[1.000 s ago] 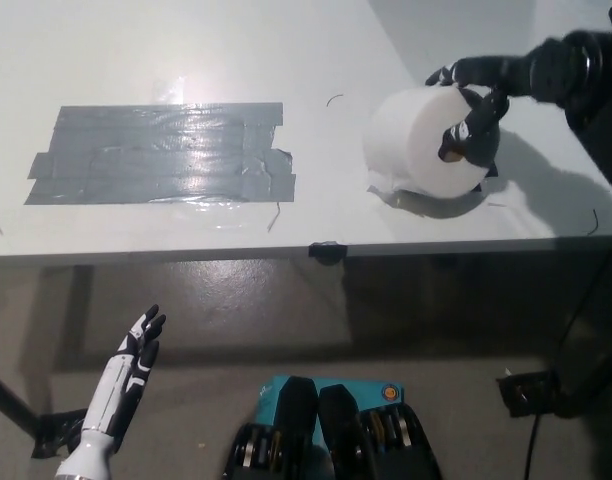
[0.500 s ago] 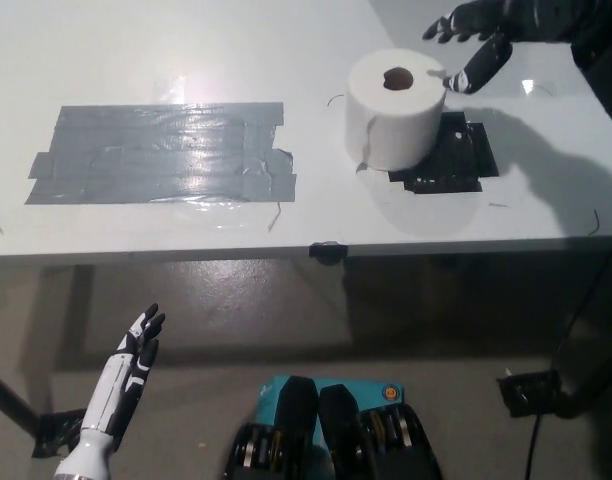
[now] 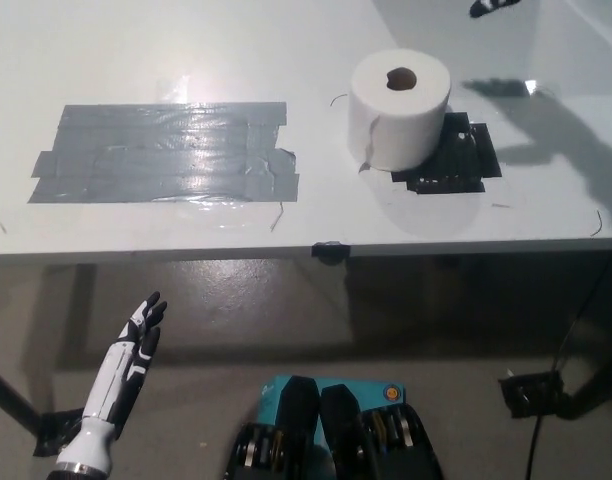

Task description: A person hands over a roll of toilet paper to the robot , and the robot inserts its right thumb into the hole in the centre to grab the roll, and then places it on the balck area on the desk.

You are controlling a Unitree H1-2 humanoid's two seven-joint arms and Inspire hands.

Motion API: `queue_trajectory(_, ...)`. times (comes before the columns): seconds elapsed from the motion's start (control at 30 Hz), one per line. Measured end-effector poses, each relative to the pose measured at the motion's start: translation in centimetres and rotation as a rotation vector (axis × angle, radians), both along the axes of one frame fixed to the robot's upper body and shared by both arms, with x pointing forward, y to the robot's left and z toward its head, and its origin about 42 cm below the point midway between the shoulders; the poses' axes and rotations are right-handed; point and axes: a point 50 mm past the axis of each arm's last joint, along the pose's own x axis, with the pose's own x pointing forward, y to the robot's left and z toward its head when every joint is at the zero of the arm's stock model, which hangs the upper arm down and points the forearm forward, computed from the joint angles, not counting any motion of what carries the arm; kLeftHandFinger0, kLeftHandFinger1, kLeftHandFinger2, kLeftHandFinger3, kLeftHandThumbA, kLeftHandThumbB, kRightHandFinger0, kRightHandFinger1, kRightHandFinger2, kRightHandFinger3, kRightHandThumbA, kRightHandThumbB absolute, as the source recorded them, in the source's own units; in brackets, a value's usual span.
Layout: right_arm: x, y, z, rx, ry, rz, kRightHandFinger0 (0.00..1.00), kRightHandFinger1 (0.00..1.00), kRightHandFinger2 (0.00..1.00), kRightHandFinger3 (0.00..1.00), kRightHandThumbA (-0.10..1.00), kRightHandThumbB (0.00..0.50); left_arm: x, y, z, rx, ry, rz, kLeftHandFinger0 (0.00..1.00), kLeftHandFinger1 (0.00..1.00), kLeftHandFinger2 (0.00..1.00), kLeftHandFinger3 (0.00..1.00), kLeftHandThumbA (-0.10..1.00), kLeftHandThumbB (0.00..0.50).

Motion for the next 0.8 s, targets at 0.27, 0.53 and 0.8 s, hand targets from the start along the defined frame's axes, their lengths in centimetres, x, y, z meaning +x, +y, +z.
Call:
queue_trajectory(0.27,-3.9,-2.3,-3.9,0.14,-0.055,0.061,1.0,1.0,1.0,1.0,1.0,0.308,0.4,-0.1,0.2,-0.001,-0.004,-0.002,1.0,1.0,1.0,1.0,1.0,0.5)
queue_trajectory(0.53,-8.7,-3.7,-11.8,0.281,-0.008,0.105,1.0,1.0,1.0,1.0,1.0,0.293,0.3,-0.1,0.0,-0.003,0.003,0.0,1.0,1.0,1.0,1.0,1.0,0.5)
queue_trajectory(0.8,-15.7,-2.5,-19.9,0.419,0.07,0.166,1.0,1.0,1.0,1.0,1.0,0.239,0.2,-0.1,-0.2,-0.003,0.011,0.002,1.0,1.0,1.0,1.0,1.0,0.5)
